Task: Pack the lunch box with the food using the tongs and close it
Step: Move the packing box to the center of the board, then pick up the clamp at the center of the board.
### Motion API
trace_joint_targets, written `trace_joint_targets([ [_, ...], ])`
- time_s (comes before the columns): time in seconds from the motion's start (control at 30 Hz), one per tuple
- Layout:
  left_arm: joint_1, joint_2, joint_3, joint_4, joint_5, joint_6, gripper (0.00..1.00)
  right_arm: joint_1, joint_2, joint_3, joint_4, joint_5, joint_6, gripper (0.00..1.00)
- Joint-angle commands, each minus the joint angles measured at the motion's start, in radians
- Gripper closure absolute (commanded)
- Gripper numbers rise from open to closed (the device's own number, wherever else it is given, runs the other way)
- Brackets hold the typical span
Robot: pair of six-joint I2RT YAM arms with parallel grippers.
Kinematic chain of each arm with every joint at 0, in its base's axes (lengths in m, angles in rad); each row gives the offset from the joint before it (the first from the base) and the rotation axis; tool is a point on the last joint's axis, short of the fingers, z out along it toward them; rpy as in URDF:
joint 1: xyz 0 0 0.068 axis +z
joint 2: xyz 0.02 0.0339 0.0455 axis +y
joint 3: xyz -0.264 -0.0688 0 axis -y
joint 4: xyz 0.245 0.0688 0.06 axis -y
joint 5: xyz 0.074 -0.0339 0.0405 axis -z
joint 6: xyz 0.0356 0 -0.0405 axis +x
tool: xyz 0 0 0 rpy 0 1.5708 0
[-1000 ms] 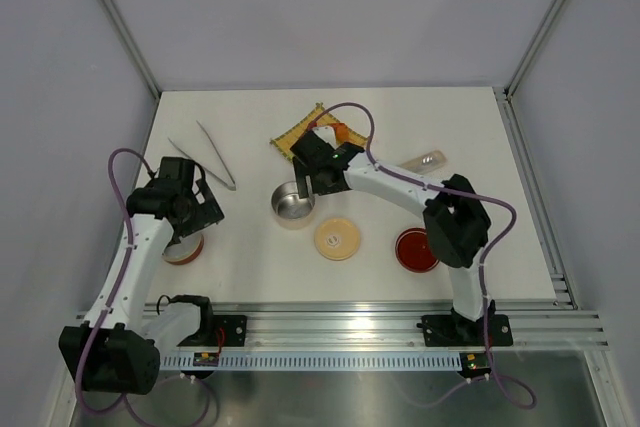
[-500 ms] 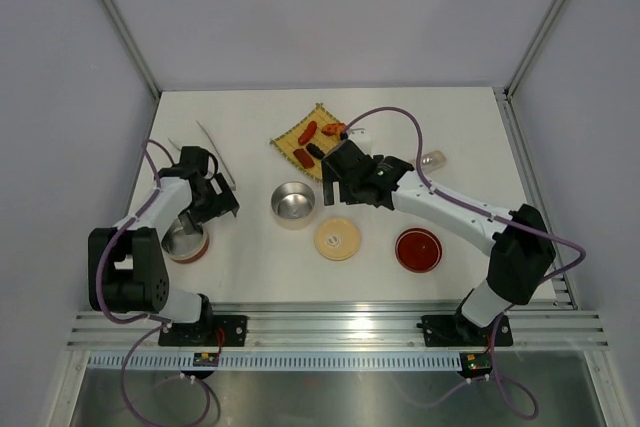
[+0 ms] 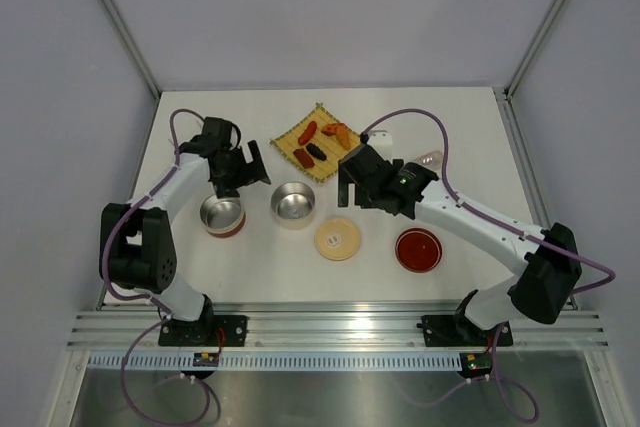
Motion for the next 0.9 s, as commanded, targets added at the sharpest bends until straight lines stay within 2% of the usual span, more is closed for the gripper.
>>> trace_joint_targets([
  [0.0,-0.037,0.084,0.125,0.035,0.054,0.017,0.01,-0.001,-0.017,-0.004,-0.040,0.047,0.048,0.00],
  [0.1,-0.040,0.136,0.225,-0.011,0.074,0.028,0.01,0.000,-0.053,-0.021,-0.063,0.055,0.066,0.00],
  [0.3,-0.045,0.080,0.322,-0.049,-0.034,0.027,0.01,0.000,-0.142,-0.079,-0.081,0.077,0.100,0.01],
  [0.47,-0.008,0.136,0.403,-0.153,-0.247,-0.030,0.01,0.000,-0.150,-0.099,-0.092,0.058,0.106,0.01],
  [0.5,0.000,0.155,0.444,-0.181,-0.291,-0.073,0.01,0.000,-0.150,-0.101,-0.095,0.057,0.108,0.00],
  [0.53,0.015,0.196,0.466,-0.251,-0.401,-0.099,0.01,0.000,-0.153,-0.102,-0.100,0.055,0.108,0.01],
  [0.6,0.032,0.232,0.495,-0.282,-0.466,-0.139,0.01,-0.001,-0.164,-0.104,-0.103,0.054,0.108,0.01],
  [0.87,0.124,0.412,0.542,-0.262,-0.422,-0.193,0.01,0.000,-0.187,-0.108,-0.132,0.075,0.103,0.01],
])
